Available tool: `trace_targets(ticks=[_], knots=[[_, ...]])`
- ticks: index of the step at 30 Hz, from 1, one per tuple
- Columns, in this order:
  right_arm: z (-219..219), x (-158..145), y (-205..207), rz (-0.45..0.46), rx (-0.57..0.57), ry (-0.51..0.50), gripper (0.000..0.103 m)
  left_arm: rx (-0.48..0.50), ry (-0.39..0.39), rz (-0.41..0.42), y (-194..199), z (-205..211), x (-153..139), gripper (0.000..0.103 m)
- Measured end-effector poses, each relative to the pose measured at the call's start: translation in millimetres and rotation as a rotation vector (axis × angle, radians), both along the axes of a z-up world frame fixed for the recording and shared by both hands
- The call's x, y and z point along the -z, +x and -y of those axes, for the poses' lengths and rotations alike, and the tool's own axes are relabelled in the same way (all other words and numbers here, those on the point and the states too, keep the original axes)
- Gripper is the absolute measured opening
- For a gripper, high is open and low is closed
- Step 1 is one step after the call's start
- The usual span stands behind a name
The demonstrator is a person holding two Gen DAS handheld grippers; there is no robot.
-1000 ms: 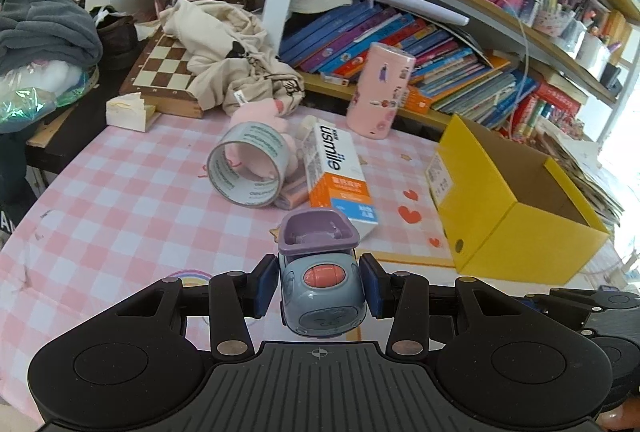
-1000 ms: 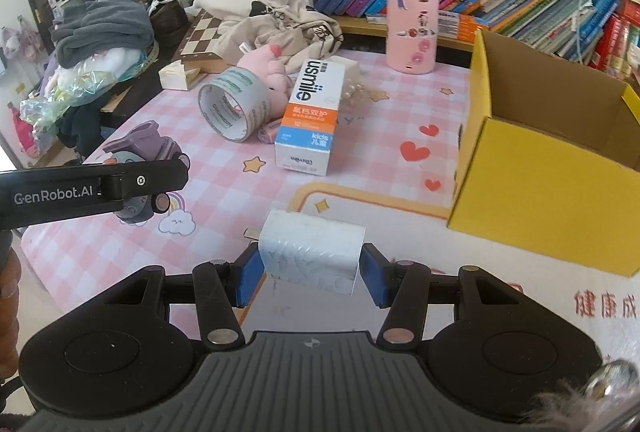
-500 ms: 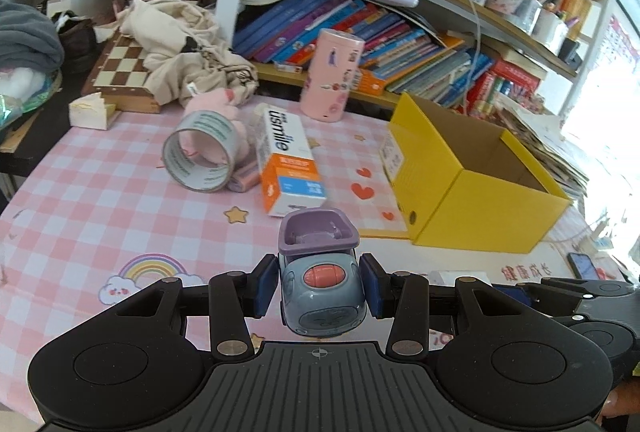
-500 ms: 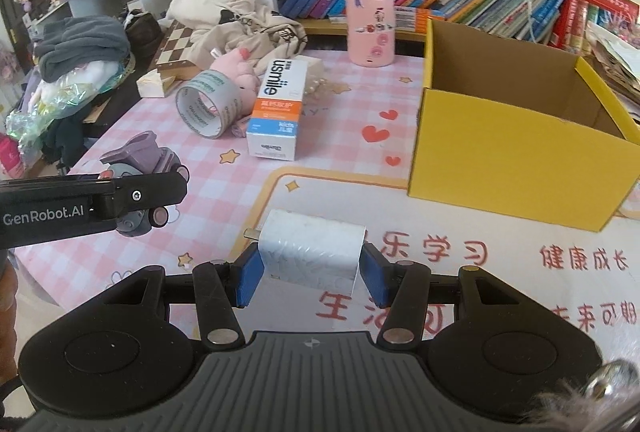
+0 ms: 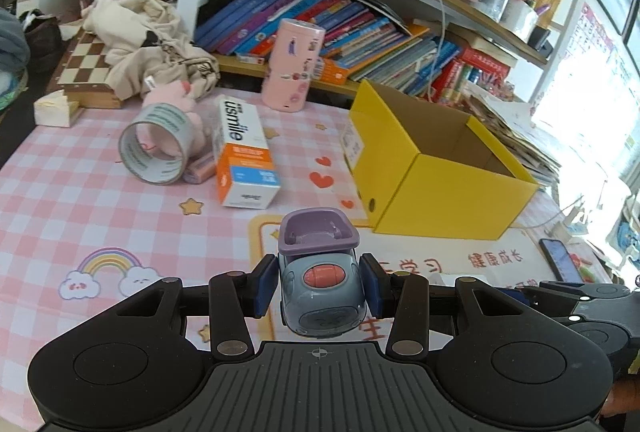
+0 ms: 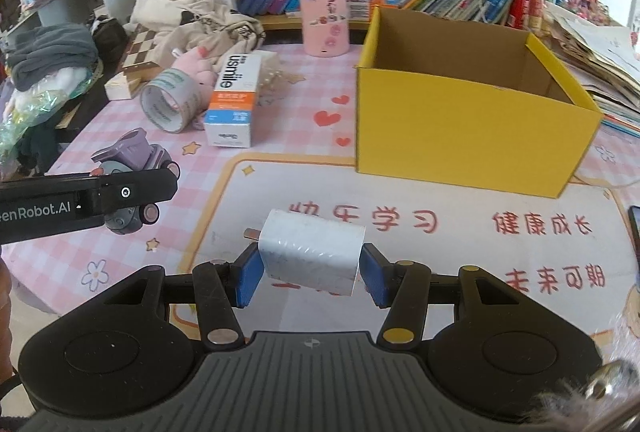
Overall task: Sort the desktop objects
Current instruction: 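Carry the toy car and charger over the yellow cardboard box with both tools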
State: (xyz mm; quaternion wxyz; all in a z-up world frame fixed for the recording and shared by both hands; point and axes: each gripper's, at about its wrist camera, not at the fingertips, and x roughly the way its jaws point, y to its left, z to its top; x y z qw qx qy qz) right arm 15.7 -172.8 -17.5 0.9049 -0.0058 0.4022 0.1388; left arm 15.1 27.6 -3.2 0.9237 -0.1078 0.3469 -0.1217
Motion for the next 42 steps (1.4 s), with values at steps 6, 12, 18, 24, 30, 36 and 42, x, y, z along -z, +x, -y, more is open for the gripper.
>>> trace_targets(ticks=[6, 12, 18, 24, 30, 36, 42], knots=[[16.7, -0.3, -5.9, 0.001, 0.062, 0.005, 0.05, 0.065, 0.004, 0.0, 3.3, 17.5, -0.3, 0.043], [32.2, -0.2, -10.4, 0.0, 0.115, 0.008, 0.05, 0.115, 0.004, 0.0, 8.3, 31.3, -0.6, 0.043], [43.3, -1.3, -12.7, -0.001, 0.153, 0.004, 0.05, 0.16, 0.003, 0.006, 12.4, 44.8, -1.7, 0.043], [56.9, -2.7, -13.4, -0.003, 0.191, 0.001, 0.05, 0.197, -0.002, 0.006, 17.5, 58.5, -2.1, 0.043], [70.6, -3.2, -11.1, -0.011, 0.217, -0.005, 0.05, 0.222, -0.005, 0.004, 24.1, 72.4, -2.4, 0.043], [87.0, -1.3, -5.5, -0.021, 0.242, -0.003, 0.05, 0.253, 0.0, -0.006, 30.3, 90.4, -1.2, 0.043], [102.5, 1.1, 3.5, -0.034, 0.244, -0.003, 0.05, 0.264, 0.005, -0.006, 37.2, 106.8, -2.5, 0.043]])
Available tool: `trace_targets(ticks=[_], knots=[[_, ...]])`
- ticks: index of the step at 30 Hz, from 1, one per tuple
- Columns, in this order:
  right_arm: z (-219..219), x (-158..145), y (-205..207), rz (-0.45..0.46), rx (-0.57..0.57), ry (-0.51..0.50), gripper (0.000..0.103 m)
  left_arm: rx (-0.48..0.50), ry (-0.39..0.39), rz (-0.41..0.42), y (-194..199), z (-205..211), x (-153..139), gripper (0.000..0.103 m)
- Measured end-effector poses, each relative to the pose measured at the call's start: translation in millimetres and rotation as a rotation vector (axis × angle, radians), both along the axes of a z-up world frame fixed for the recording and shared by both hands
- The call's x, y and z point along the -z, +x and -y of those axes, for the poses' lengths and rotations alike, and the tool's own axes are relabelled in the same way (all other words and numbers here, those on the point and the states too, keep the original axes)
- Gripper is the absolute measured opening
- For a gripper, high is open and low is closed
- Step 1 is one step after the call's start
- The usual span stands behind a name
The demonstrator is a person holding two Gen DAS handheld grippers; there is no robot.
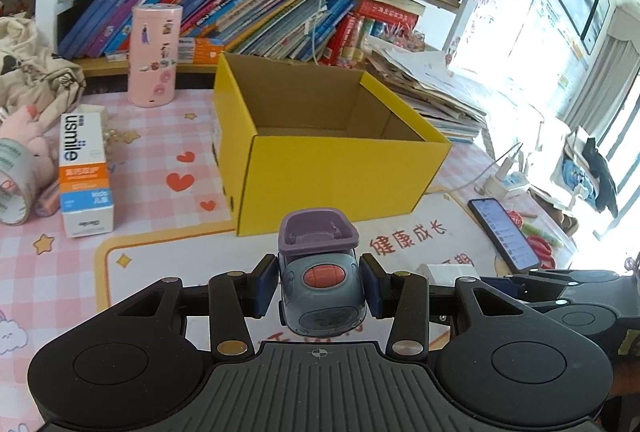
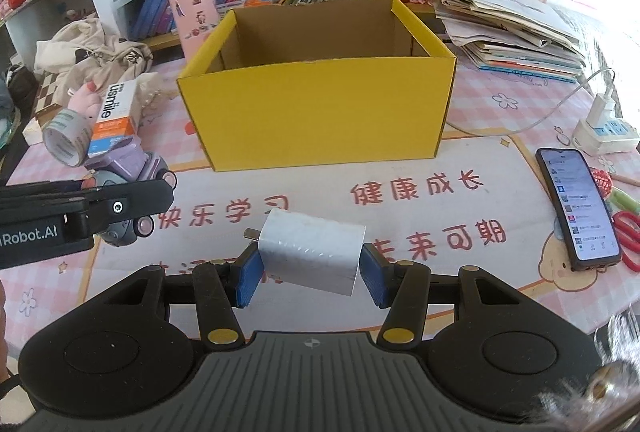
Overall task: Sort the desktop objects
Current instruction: 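Carry the toy car and charger over the yellow cardboard box with both tools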
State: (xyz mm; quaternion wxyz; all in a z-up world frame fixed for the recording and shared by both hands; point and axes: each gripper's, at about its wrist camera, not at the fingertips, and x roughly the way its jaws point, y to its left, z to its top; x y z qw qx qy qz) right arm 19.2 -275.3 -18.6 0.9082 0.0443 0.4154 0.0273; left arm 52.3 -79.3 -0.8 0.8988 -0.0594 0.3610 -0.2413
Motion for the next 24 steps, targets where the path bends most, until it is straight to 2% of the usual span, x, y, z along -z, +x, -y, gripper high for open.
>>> trace_targets(ticks=[10, 24], knots=[[29.9, -4.5, 21.9, 0.012, -0.008, 0.005, 0.05, 0.013, 0.009, 0.022, 17.3, 30.8, -6.3, 0.043], [62.2, -55.7, 72.6, 0.218, -0.168, -0.023, 0.05, -0.05, -0.014, 0.153, 59.4, 65.7, -50.3, 0.043]])
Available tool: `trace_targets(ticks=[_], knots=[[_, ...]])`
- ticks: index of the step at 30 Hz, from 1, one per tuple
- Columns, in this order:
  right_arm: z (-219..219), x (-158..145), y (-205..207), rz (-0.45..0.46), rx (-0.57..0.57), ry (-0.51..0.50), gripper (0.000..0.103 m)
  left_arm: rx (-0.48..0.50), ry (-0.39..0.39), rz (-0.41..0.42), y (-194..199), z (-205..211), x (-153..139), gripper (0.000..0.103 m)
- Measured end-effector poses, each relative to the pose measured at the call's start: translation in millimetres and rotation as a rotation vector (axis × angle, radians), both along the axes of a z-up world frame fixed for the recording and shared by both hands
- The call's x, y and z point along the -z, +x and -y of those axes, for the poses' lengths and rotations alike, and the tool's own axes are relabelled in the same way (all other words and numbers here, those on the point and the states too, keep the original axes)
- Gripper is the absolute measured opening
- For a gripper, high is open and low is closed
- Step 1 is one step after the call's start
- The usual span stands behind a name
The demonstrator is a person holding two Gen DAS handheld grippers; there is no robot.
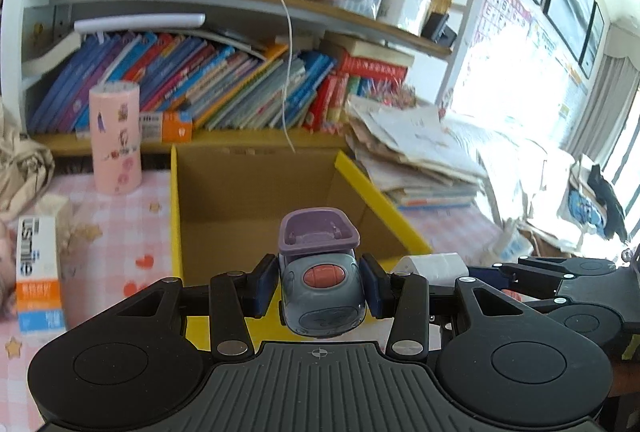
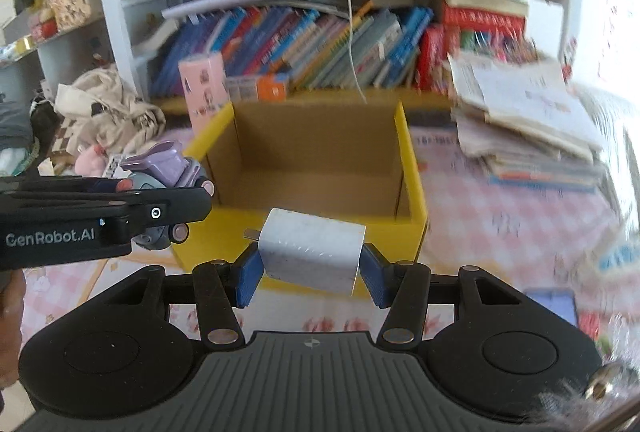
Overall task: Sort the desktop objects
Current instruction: 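Carry the toy car and charger over the yellow cardboard box with both tools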
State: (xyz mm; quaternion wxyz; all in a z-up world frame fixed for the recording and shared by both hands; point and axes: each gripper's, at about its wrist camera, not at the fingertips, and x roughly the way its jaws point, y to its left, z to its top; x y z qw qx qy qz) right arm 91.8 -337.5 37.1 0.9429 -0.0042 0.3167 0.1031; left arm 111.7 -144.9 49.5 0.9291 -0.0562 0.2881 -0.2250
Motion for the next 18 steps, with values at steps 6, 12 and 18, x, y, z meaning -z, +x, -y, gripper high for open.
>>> trace_targets(ticks=[6, 12, 18], knots=[[13.7, -4.3, 40.3, 0.027, -0.057, -0.011, 0.05, -0.03, 0.033, 0.021, 27.3, 13.3, -7.5, 0.043], [5.1, 7.8, 85.4, 0.002, -0.147, -0.067, 0.05, -0.048, 0.087, -0.007, 62.1, 22.9, -0.7, 0.043], [-21.7, 32.6, 121.3, -0.098, -0.272, -0.187, 0.05, -0.026, 0.17, -0.079, 96.2, 32.0, 15.8, 0.043]])
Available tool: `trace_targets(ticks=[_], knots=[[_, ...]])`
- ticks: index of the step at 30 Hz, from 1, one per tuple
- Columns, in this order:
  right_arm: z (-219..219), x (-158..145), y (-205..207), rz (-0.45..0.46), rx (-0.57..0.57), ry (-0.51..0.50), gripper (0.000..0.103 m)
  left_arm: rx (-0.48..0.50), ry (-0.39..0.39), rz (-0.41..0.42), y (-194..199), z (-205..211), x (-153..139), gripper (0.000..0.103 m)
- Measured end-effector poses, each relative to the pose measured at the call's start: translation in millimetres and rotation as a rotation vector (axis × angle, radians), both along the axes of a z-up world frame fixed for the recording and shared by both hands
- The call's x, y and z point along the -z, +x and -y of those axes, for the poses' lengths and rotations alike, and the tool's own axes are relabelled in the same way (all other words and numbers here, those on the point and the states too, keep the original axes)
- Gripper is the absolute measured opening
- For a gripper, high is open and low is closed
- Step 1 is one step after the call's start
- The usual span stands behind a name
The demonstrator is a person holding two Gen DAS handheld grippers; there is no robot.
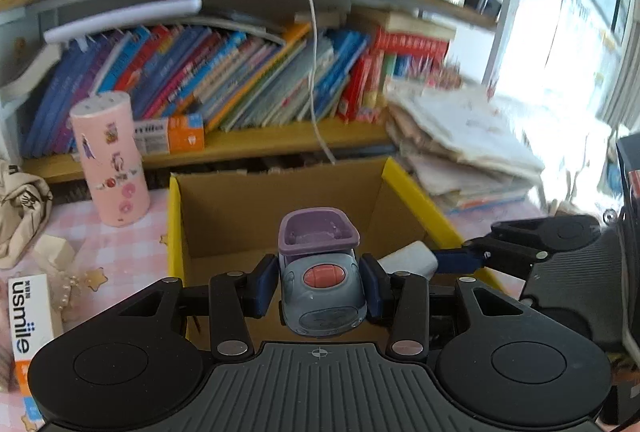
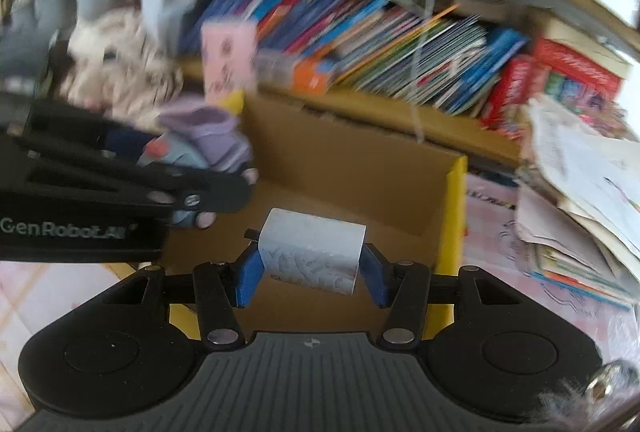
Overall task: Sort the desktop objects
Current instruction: 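Carry the toy car and charger over the yellow cardboard box with both tools, then lower both objects into the yellow box and open both tools to release them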
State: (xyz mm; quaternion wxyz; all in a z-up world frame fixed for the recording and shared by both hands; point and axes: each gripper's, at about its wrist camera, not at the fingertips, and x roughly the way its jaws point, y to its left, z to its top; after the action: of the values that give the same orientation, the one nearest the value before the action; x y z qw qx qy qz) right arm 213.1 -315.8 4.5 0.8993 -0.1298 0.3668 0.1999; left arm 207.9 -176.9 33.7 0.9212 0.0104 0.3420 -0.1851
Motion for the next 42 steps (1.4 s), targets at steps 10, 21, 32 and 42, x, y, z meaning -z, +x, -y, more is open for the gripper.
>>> trace_targets(ticks=[10, 21, 32, 42], knots=[[-11.5, 13.6, 18.4, -0.045, -0.015, 0.033, 0.047, 0.03, 0.123, -0.103, 36.2, 17.9, 20.0, 0.043], [23.5, 6.0, 2.6, 0.075, 0.277, 0.114, 0.047, 0.042, 0.117, -0.196, 65.6, 18.0, 26.9, 0.042], [14.1, 10.0, -19.7, 0.19, 0.39, 0.036, 0.047, 0.108, 0.135, -0.226, 78.3, 29.0, 36.6, 0.042], [10.4, 20.7, -13.8, 0.141, 0.422, 0.037, 0.047, 0.146, 0.185, -0.222, 81.6, 31.2, 47.0, 0.042]])
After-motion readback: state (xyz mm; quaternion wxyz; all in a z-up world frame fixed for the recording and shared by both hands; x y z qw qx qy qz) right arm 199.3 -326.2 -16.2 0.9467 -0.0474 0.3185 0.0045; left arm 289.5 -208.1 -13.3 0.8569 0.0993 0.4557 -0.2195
